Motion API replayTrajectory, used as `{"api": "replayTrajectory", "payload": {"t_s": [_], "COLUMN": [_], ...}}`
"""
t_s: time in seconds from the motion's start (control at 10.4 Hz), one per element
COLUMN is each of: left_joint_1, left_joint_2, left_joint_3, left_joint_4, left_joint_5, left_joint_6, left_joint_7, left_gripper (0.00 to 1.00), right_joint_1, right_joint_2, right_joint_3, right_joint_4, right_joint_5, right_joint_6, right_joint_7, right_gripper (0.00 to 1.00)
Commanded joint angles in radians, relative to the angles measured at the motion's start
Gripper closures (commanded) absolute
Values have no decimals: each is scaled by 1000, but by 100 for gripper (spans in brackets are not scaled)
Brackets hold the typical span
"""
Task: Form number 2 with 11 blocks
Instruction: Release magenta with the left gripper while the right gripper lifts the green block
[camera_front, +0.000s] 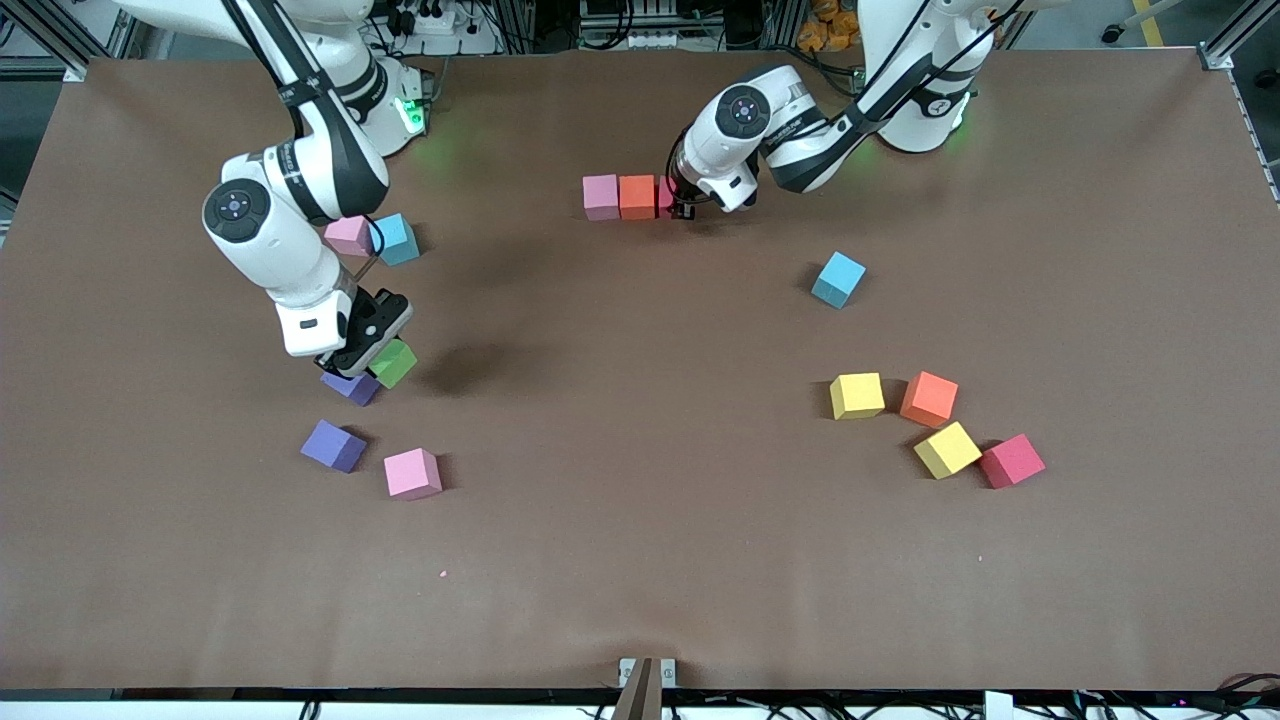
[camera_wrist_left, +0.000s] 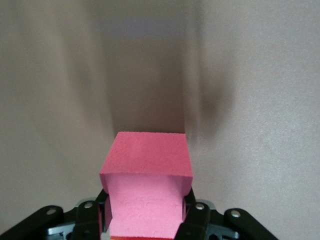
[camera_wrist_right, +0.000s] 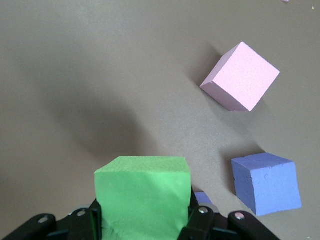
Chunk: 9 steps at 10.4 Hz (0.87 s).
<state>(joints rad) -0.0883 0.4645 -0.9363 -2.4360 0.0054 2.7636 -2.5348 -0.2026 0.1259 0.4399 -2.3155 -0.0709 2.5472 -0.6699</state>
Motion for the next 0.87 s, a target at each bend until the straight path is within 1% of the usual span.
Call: {"api": "replayTrajectory", "payload": {"t_s": [0.0, 0.1, 0.19, 0.29, 0.48, 0.77], "left_joint_1": [-10, -8, -10, -10, -11, -13], "left_joint_2": [-3, -3, -3, -3, 8, 11], "left_joint_3": [-1, -3, -1, -3, -1, 2], "left_joint_4": [0, 2, 2, 3, 8, 15], "left_joint_5": [-28, -28, -28, -28, -28, -28], "left_joint_6": [16, 16, 16, 16, 16, 16], "left_joint_7": [-12, -15, -15, -15, -21, -24], "left_gripper": [58, 58, 58, 58, 58, 58], "right_joint_1": [3, 3, 2, 5, 57, 98], "right_joint_2": [-11, -12, -17, -15, -15, -11], "right_joint_3": [8, 11, 34, 43, 51, 51], "right_joint_4": [10, 10, 25, 53, 103, 119], "right_joint_5": [-7, -7, -6, 0, 2, 2], "right_joint_6": [-10, -19, -42, -88, -151, -151], "right_joint_7": [27, 26, 27, 47, 178, 271], "right_gripper": [70, 71, 73, 73, 73, 73]}}
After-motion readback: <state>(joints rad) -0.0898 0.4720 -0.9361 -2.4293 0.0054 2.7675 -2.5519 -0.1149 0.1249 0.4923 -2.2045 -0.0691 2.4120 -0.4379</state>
